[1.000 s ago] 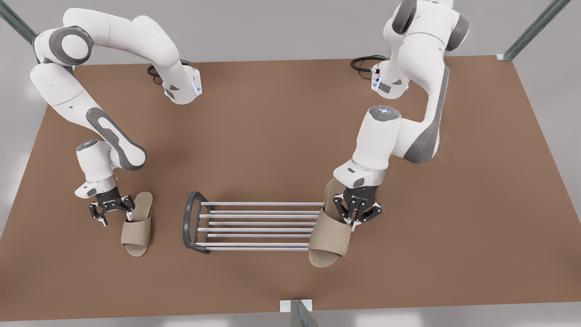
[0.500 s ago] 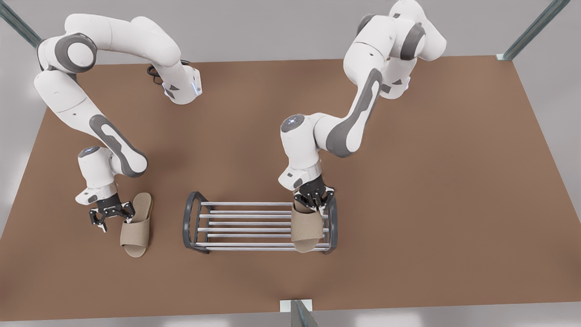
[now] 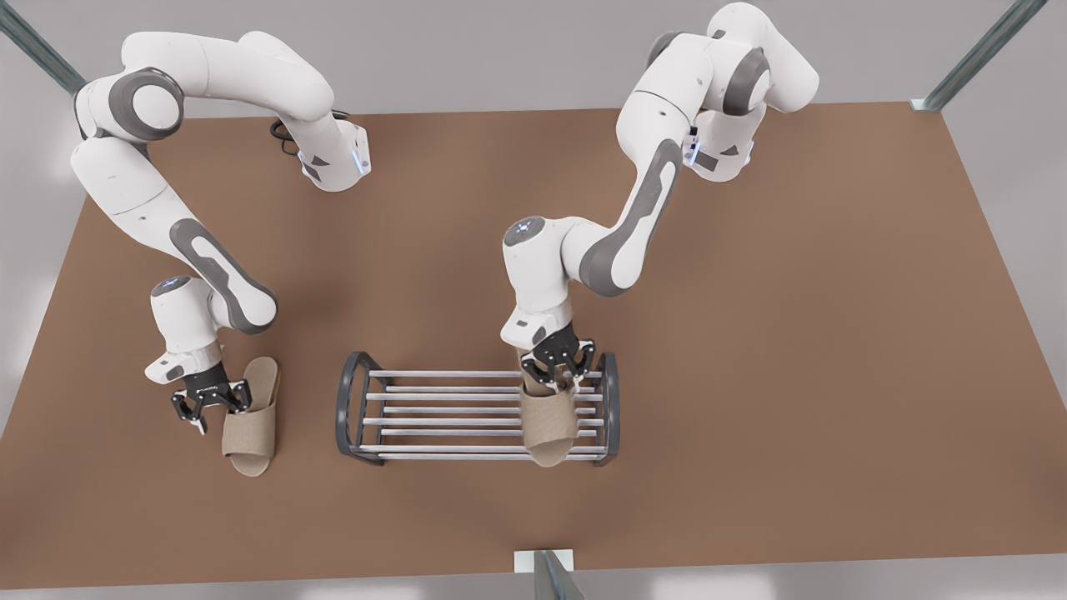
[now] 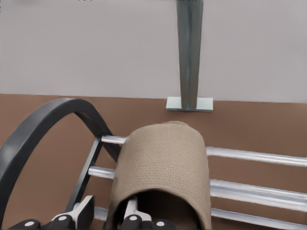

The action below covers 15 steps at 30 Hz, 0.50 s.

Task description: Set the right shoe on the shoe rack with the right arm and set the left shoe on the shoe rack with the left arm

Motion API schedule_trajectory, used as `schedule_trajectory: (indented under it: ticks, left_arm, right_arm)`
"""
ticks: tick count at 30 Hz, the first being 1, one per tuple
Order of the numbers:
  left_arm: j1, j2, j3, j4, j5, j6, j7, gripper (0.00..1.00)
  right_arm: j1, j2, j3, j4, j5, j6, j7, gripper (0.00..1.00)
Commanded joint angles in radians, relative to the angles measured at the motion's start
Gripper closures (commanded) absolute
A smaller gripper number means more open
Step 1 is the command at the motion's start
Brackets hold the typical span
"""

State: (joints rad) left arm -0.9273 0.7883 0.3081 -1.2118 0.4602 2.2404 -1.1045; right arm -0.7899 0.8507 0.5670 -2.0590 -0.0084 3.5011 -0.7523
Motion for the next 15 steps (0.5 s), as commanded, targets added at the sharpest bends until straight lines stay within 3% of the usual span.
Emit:
schedule_trajectory:
  ticks: [1, 6, 8, 9, 10, 13, 15]
  left_arm:
    - [0.002, -0.004, 0.0, -0.005, 0.049, 0.025, -0.228, 0.0]
    - [-0.053, -0.098, -0.015, -0.098, 0.052, -0.062, -0.225, 0.0]
    - [-0.041, -0.236, -0.151, -0.088, 0.006, -0.301, -0.199, 0.0]
    - [-0.025, -0.343, -0.152, -0.078, -0.133, -0.473, -0.011, 0.0]
    - [0.059, -0.415, -0.152, -0.052, -0.187, -0.617, 0.211, 0.0]
    - [0.257, -0.506, -0.15, -0.04, -0.235, -0.786, 0.572, 0.0]
    - [0.312, -0.511, -0.15, -0.04, -0.236, -0.798, 0.626, 0.0]
  right_arm:
    - [0.0, 0.002, -0.002, 0.0, 0.005, -0.002, 0.011, 0.41]
    - [-0.002, 0.013, -0.004, 0.003, 0.022, -0.001, 0.013, 0.59]
    - [-0.002, 0.013, -0.002, 0.003, 0.027, -0.001, 0.013, 0.59]
    - [-0.002, 0.011, -0.002, 0.003, 0.028, -0.001, 0.013, 0.63]
    - [-0.003, 0.013, -0.002, 0.003, 0.028, -0.002, 0.013, 0.67]
    - [-0.003, 0.01, -0.002, 0.002, 0.027, -0.002, 0.06, 0.76]
    - [-0.003, 0.008, -0.001, 0.002, 0.027, -0.002, 0.096, 0.78]
